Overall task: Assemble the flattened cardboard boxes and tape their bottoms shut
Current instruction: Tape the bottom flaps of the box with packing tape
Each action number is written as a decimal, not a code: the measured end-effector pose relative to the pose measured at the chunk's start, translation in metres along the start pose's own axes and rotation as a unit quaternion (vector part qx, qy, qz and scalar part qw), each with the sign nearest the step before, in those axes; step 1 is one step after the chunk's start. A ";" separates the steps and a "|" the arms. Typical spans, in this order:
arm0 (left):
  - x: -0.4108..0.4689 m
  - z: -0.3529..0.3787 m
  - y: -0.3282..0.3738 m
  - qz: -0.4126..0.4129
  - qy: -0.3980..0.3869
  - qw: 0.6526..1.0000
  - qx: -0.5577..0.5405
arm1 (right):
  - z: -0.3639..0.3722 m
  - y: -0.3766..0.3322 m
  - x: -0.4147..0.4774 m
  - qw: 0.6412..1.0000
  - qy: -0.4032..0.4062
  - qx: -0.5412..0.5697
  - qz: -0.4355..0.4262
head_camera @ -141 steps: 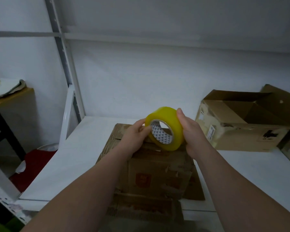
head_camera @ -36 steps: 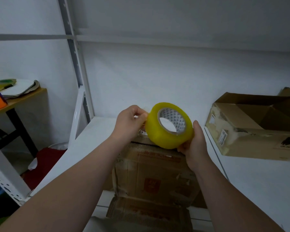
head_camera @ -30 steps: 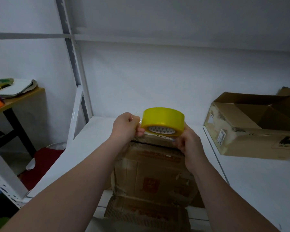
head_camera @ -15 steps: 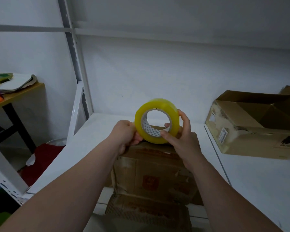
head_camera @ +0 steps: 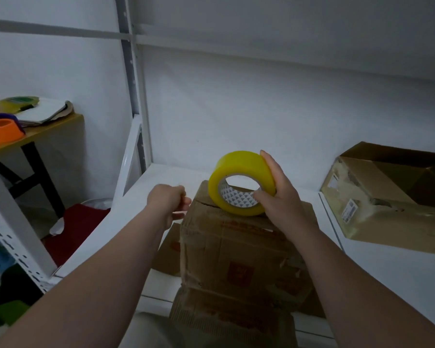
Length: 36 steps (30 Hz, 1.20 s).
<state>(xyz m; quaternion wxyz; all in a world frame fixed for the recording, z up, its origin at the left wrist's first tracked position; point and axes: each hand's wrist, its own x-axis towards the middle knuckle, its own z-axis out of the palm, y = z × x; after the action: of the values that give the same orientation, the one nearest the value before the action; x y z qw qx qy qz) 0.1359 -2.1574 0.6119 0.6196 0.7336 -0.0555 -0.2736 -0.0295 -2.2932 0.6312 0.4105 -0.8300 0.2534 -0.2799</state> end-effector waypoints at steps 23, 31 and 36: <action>0.017 -0.007 -0.033 -0.078 0.000 0.995 -0.069 | 0.043 -0.004 0.001 0.996 0.076 0.044 0.023; 0.030 0.004 -0.054 0.100 -0.003 0.972 0.210 | 0.045 0.000 0.001 0.996 0.074 0.049 0.011; 0.040 -0.001 -0.064 0.051 -0.069 0.930 0.358 | 0.045 0.003 0.001 0.996 0.073 0.050 0.010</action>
<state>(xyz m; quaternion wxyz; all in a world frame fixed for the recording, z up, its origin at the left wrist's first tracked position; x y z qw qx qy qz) 0.1537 -2.1595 0.5384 0.3236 0.8821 -0.2297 -0.2539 0.0007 -2.2709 0.6067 0.4342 -0.7832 0.2772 -0.3481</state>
